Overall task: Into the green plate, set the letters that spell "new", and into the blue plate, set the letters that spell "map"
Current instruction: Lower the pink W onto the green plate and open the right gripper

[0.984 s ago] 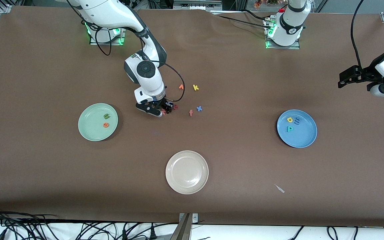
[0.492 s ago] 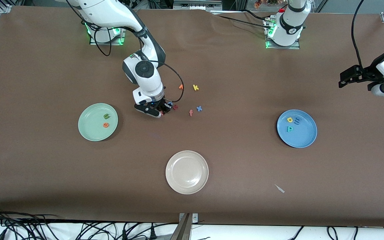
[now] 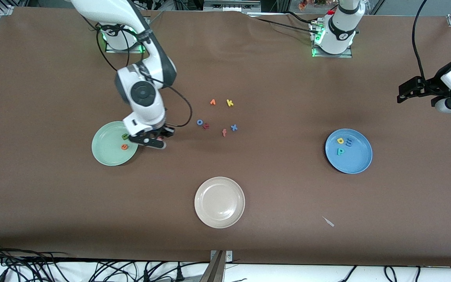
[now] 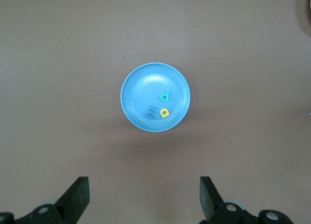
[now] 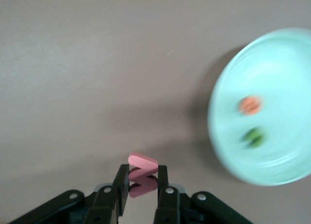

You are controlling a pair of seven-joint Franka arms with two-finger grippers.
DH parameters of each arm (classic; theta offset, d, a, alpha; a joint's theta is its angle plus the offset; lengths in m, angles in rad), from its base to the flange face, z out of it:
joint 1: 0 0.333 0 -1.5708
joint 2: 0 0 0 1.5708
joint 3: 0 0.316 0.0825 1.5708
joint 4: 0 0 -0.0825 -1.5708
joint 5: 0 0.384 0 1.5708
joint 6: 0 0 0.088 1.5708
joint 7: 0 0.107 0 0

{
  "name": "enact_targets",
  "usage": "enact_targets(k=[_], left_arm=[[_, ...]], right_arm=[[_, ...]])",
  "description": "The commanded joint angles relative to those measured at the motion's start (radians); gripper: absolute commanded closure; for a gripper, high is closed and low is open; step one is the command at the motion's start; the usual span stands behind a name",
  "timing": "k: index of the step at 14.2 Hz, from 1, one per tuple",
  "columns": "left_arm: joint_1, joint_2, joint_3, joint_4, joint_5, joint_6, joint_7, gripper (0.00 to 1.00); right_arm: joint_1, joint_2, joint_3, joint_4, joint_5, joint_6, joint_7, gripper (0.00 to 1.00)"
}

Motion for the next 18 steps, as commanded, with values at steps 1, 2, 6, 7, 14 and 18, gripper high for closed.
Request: enact_targets(k=[1, 2, 6, 7, 14, 18], left_arm=[[0.006, -0.004, -0.005, 0.011, -0.013, -0.016, 0.009, 0.0], [0.006, -0.004, -0.005, 0.011, -0.013, -0.016, 0.009, 0.0], [0.006, -0.004, -0.005, 0.011, -0.011, -0.018, 0.009, 0.0], [0.006, -0.004, -0.005, 0.011, -0.011, -0.018, 0.009, 0.0], [0.006, -0.002, -0.005, 0.011, -0.011, -0.018, 0.009, 0.0], [0.006, -0.002, -0.005, 0.011, -0.011, -0.018, 0.009, 0.0]], right_arm=[[0.003, -0.031, -0.089, -0.002, 0.009, -0.046, -0.225, 0.94], [0.002, -0.033, -0.127, -0.008, 0.012, -0.046, -0.308, 0.94], [0.002, -0.051, -0.195, -0.101, 0.053, 0.033, -0.444, 0.9], [0.002, -0.057, -0.197, -0.14, 0.053, 0.081, -0.445, 0.78], [0.0, -0.06, -0.215, -0.11, 0.081, 0.069, -0.45, 0.2], [-0.004, -0.053, -0.214, 0.103, 0.143, -0.187, -0.45, 0.2]])
